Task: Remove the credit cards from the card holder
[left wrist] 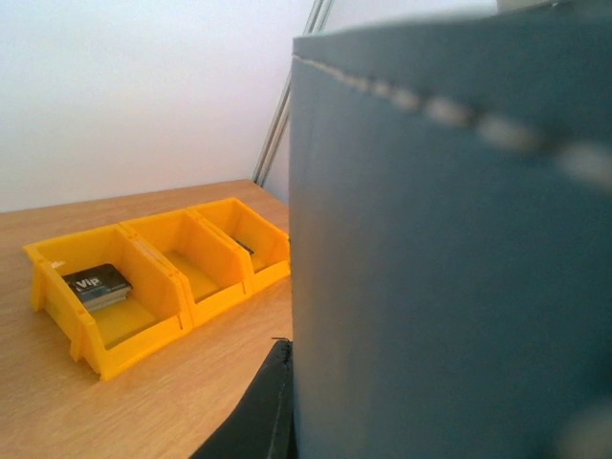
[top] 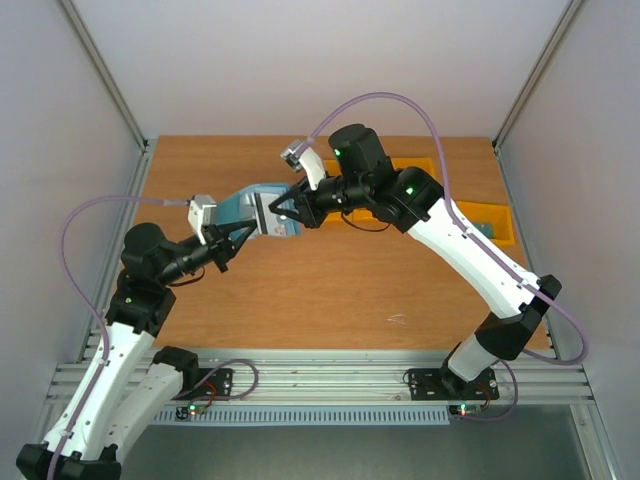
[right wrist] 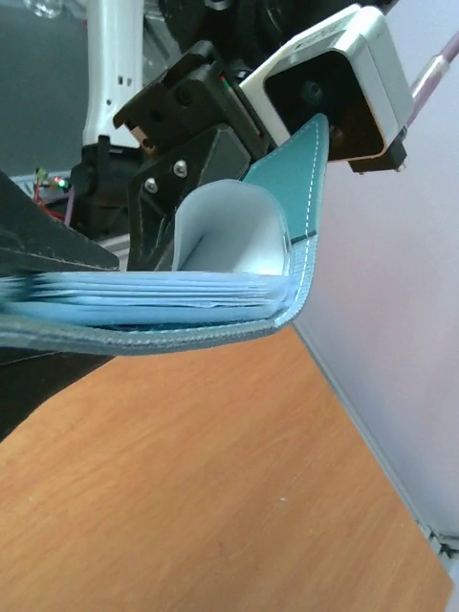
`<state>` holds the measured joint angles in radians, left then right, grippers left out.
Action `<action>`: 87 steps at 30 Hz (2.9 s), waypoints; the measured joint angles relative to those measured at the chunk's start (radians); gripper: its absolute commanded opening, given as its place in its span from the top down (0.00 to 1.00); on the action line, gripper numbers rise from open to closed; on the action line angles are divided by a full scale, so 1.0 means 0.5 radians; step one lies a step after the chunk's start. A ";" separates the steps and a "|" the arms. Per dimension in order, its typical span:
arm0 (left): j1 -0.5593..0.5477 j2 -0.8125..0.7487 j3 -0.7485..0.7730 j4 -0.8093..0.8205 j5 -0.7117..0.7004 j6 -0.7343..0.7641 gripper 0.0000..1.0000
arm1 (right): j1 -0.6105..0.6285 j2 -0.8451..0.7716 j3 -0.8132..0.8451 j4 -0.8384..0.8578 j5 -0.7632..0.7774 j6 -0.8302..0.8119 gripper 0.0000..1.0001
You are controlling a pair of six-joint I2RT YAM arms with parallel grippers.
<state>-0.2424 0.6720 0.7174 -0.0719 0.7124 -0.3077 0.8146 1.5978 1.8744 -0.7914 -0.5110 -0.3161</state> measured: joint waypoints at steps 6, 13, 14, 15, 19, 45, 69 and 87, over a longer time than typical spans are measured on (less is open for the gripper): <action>0.011 -0.023 -0.001 -0.031 -0.348 -0.078 0.55 | -0.036 -0.013 -0.024 -0.031 0.079 0.002 0.99; 0.051 -0.002 -0.001 -0.257 -1.165 -0.008 0.55 | -0.058 -0.006 -0.013 -0.270 0.492 0.041 0.99; 0.059 0.001 -0.001 -0.289 -1.214 0.019 0.58 | -0.038 0.024 0.047 -0.387 0.669 0.058 0.99; 0.062 0.001 -0.001 -0.315 -1.226 0.051 0.59 | -0.017 0.060 0.105 -0.470 0.806 0.069 0.99; 0.063 0.000 0.000 -0.310 -0.977 0.123 0.62 | 0.120 0.304 0.416 -0.761 1.367 0.092 0.99; -0.076 0.130 -0.185 0.046 -0.513 -0.586 0.76 | 0.355 0.710 0.997 -0.945 1.011 0.221 0.99; 0.079 0.050 -0.127 -0.330 -1.007 -0.151 0.74 | 0.246 0.589 0.859 -1.037 1.115 0.191 0.99; -0.127 0.200 -0.077 0.150 -0.367 -0.594 0.81 | 0.256 0.942 1.096 -1.009 1.028 0.330 0.99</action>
<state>-0.3061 0.7719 0.6788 0.0032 0.5289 -0.6048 0.9428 2.0689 2.4222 -1.2957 0.0032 -0.1513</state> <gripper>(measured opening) 0.208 0.092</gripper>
